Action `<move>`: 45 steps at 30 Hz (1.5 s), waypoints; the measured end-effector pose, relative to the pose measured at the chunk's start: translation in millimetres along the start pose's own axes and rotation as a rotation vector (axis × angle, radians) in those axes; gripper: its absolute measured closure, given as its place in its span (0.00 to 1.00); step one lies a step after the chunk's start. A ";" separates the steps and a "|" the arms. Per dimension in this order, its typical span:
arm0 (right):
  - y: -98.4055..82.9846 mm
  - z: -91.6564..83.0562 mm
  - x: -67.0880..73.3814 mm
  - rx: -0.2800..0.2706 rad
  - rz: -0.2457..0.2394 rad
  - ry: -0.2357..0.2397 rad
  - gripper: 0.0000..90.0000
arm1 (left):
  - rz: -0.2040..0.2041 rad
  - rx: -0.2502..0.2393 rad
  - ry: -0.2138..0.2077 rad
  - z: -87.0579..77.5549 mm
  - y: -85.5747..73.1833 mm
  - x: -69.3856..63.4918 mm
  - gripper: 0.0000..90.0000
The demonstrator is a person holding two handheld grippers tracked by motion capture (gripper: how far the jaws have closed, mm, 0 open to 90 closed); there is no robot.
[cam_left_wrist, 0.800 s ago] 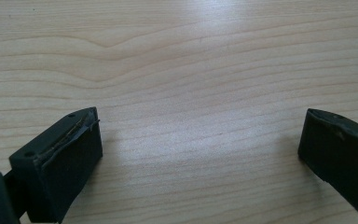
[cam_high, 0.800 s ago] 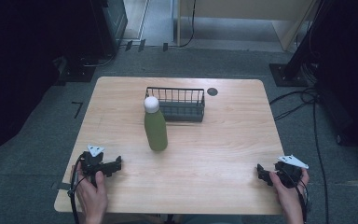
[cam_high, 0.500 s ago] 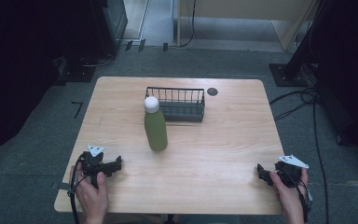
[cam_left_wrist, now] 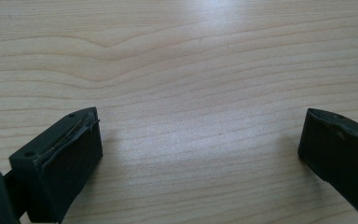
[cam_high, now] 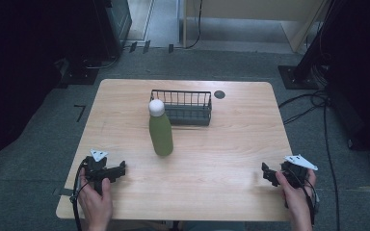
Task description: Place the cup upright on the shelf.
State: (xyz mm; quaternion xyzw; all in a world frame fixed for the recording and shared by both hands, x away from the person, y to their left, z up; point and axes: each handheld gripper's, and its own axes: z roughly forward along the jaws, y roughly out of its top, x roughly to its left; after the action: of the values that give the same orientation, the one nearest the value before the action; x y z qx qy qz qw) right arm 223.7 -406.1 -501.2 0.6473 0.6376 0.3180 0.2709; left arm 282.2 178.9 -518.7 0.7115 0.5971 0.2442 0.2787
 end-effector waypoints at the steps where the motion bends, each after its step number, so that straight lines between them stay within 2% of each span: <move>1: 0.0 0.0 0.0 0.000 0.000 0.000 0.06 | 0.000 0.000 0.000 0.0 0.0 0.0 0.00; 4: 10.0 -1.9 12.3 -0.012 -0.019 0.009 0.06 | 0.000 0.000 0.000 0.0 0.0 0.0 0.00; 5: 10.0 -1.9 12.3 -0.012 -0.019 0.009 0.06 | 0.000 0.000 0.000 0.0 0.0 0.0 0.00; 6: 14.2 -2.5 19.3 -0.024 -0.031 0.019 0.06 | 0.000 0.001 0.000 -0.1 0.1 0.0 0.00; 7: 14.2 -2.5 19.3 -0.024 -0.031 0.019 0.06 | 0.000 0.001 0.000 -0.1 0.1 0.0 0.00; 8: 17.7 -2.2 27.0 -0.032 -0.040 0.035 0.06 | 0.000 0.000 0.000 0.0 0.1 0.0 0.00; 10: 18.8 -2.0 29.9 -0.033 -0.042 0.043 0.06 | 0.000 0.001 0.000 -0.1 0.0 0.0 0.00; 12: 23.6 0.3 43.0 -0.033 -0.060 0.079 0.06 | -0.001 -0.001 0.000 0.1 0.0 -0.1 0.00; 14: 24.7 0.9 46.1 -0.032 -0.067 0.086 0.06 | -0.001 -0.001 0.000 0.0 0.0 -0.1 0.00; 16: 30.1 4.1 59.6 -0.035 -0.091 0.106 0.06 | -0.001 -0.001 0.000 0.1 0.0 -0.1 0.00; 17: 30.1 4.1 59.6 -0.035 -0.091 0.106 0.06 | -0.001 -0.001 0.001 0.1 0.0 -0.1 0.00; 18: 33.7 5.9 68.3 -0.036 -0.105 0.119 0.06 | -0.001 -0.001 0.000 0.1 0.0 -0.1 0.00; 20: 35.1 6.6 71.6 -0.038 -0.110 0.123 0.06 | 0.000 -0.001 0.000 0.1 0.0 0.0 0.00; 22: 40.2 9.5 84.4 -0.045 -0.129 0.145 0.06 | -0.001 -0.001 0.000 0.1 0.0 -0.1 0.00; 24: 41.2 10.3 87.0 -0.047 -0.133 0.150 0.06 | -0.001 -0.001 0.000 0.1 0.0 -0.1 0.00; 28: 46.5 14.9 103.5 -0.050 -0.150 0.175 0.06 | -0.001 -0.001 0.000 0.1 0.0 -0.1 0.00; 30: 47.2 15.3 105.5 -0.053 -0.154 0.178 0.06 | -0.001 -0.001 0.001 0.1 0.0 -0.1 0.00; 32: 50.5 15.5 115.3 -0.062 -0.164 0.193 0.06 | -0.001 -0.001 0.000 0.1 0.0 -0.1 0.00; 34: 51.4 15.5 117.4 -0.065 -0.169 0.197 0.06 | -0.001 -0.001 0.000 0.0 0.0 -0.1 0.00; 38: 56.7 16.9 133.0 -0.074 -0.188 0.221 0.06 | 0.000 -0.001 0.000 0.1 0.0 0.0 0.00; 45: 61.7 18.8 149.6 -0.084 -0.202 0.248 0.06 | -0.001 0.001 0.000 -0.1 0.1 0.0 0.00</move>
State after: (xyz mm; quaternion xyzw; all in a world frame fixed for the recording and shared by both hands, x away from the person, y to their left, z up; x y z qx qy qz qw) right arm 275.9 -258.3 -456.8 0.5238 0.7141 0.3930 0.2475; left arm 282.2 178.9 -518.6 0.7115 0.5973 0.2439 0.2784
